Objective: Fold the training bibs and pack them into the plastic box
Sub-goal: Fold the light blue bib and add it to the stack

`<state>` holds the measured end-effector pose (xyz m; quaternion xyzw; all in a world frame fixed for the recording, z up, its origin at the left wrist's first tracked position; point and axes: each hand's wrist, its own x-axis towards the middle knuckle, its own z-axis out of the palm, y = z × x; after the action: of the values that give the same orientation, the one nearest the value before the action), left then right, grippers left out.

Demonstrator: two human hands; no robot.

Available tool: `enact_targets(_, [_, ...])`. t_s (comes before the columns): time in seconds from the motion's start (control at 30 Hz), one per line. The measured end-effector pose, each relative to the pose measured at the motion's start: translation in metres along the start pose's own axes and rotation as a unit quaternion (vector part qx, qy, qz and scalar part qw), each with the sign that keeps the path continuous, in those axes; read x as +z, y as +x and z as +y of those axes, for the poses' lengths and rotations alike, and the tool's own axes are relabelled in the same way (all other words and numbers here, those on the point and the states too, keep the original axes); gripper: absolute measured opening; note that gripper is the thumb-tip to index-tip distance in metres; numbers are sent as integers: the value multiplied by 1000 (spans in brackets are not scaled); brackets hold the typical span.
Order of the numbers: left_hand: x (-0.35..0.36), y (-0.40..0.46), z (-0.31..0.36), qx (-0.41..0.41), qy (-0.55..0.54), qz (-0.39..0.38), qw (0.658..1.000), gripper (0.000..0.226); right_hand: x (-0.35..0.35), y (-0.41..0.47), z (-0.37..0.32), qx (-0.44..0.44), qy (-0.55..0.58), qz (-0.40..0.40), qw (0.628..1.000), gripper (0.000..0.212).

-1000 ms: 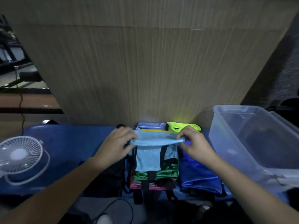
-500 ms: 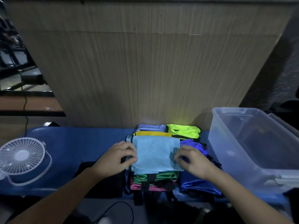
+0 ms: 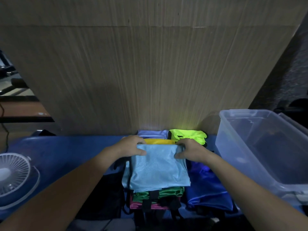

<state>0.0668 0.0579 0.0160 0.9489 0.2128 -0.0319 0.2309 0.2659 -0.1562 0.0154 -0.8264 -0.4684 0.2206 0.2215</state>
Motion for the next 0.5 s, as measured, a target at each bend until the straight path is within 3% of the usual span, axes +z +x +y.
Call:
enact_targets(0.1, [-4, -2, -5, 5, -42, -16, 999, 25, -4, 1, -3, -17, 31, -21, 999, 24])
enact_targets(0.37, [-6, -14, -3, -10, -46, -39, 998, 33, -6, -6, -18, 1, 137, -9, 991, 29])
enact_targets(0.5, [-10, -18, 2, -17, -56, -57, 997, 18, -14, -10, -24, -9, 68, -62, 996, 21])
